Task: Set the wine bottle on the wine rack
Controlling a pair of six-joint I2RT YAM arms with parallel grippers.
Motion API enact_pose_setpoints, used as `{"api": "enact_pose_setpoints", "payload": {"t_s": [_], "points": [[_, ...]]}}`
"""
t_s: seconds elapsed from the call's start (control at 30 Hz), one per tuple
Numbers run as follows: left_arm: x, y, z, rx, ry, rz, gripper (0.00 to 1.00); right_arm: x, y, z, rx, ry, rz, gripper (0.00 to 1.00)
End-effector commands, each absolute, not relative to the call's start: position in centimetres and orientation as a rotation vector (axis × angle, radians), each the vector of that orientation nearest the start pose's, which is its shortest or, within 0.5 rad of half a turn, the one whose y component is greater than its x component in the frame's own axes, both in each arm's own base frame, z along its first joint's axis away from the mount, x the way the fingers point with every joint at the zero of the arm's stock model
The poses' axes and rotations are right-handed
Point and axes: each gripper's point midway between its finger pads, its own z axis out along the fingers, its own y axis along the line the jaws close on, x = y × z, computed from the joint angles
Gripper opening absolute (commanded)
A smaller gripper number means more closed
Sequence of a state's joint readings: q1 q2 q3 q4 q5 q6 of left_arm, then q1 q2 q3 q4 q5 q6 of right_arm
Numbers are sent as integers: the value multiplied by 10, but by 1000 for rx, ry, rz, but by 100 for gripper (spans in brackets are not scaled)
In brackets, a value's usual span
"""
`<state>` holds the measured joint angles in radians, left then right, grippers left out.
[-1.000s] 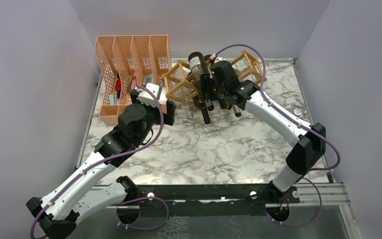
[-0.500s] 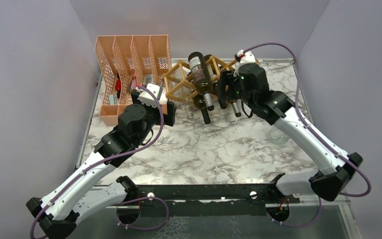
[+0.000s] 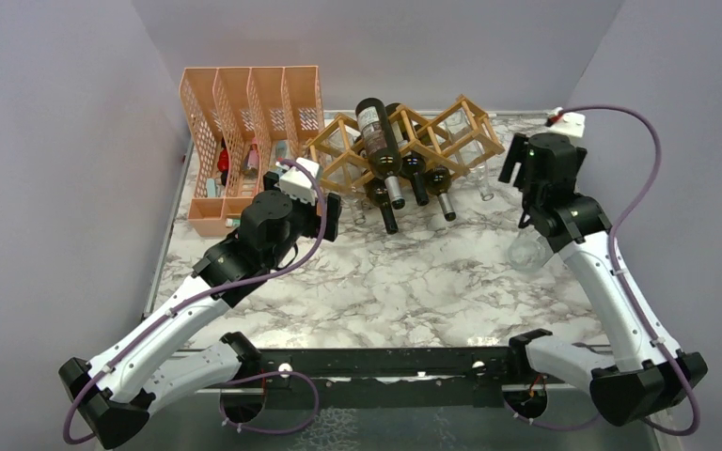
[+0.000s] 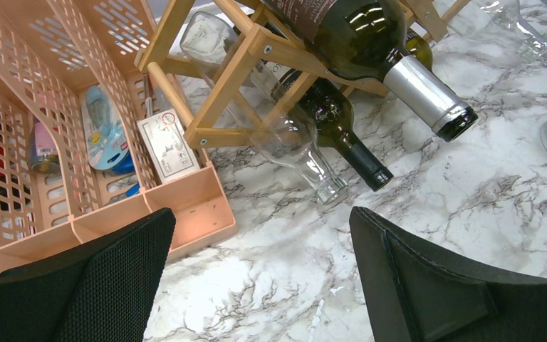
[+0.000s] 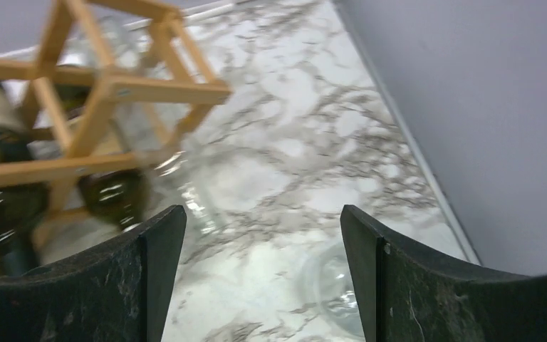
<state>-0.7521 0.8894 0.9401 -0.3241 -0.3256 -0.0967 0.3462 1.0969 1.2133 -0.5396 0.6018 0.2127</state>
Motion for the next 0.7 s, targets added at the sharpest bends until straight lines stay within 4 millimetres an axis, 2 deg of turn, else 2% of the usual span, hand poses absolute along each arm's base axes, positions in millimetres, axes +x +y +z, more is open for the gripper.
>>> {"api": "enact_pose_setpoints", "payload": {"t_s": [0.0,0.1,0.17,0.23,0.43,0.67], "points": [[266,-183,298,377,1763,-340,99,320,-37,303,451,1871,-385,82],[264,-187,299,401,1747,-359,99,301,-72,306,624,1792,-518,82],[263,-189,301,412,1739,-371,99,294,-80,305,674,1763,-533,82],[263,-192,302,423,1736,-379,99,292,-81,298,688,1770,-532,82],[263,-193,299,431,1742,-380,99,280,-78,255,760,1847,-507,82],[263,-192,299,429,1742,-379,99,266,-80,225,810,1884,-520,74]]}}
